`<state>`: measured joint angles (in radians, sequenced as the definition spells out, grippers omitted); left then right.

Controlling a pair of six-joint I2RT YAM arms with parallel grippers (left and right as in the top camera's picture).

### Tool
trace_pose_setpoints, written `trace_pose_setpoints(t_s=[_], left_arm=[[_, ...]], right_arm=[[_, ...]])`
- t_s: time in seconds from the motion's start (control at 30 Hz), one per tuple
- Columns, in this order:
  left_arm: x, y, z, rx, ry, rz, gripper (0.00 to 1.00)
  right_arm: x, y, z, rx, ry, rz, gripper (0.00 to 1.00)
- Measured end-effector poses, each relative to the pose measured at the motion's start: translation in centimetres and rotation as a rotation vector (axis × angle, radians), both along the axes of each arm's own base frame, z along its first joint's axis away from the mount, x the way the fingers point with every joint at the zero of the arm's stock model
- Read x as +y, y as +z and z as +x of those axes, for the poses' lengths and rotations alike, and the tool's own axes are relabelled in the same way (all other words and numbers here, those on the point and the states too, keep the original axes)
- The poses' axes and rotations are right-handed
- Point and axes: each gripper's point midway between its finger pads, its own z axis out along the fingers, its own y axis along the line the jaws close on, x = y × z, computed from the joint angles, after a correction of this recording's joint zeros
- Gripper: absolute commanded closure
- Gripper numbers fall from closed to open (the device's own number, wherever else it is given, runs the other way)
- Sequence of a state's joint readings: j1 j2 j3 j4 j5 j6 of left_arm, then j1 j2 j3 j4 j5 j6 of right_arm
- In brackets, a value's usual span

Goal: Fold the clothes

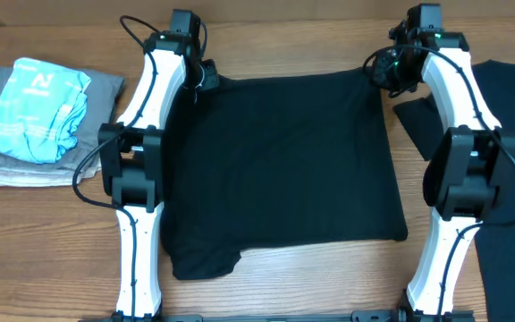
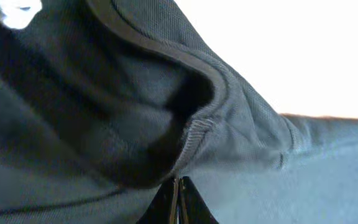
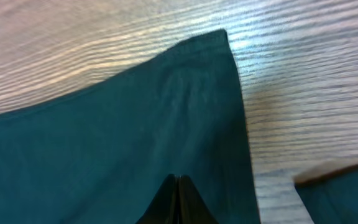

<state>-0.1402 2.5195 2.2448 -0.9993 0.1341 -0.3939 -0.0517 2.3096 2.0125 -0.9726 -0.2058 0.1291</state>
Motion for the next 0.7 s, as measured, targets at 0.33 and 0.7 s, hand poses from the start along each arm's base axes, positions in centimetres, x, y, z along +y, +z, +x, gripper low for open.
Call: trace_pose_setpoints(t_s=[0.33,0.7], left_arm=[[0.1,-0.5,1.9,-0.071,0.009,0.013,0.96],[0.8,0.8,5.0,-0.207,0.037,0.050,0.96]], right_arm=[[0.0,-1.6,0.0,0.021,0.000,0.001,0.96],[0.0,-6.2,-0.7,0.093,-0.001,0.004,0.96]])
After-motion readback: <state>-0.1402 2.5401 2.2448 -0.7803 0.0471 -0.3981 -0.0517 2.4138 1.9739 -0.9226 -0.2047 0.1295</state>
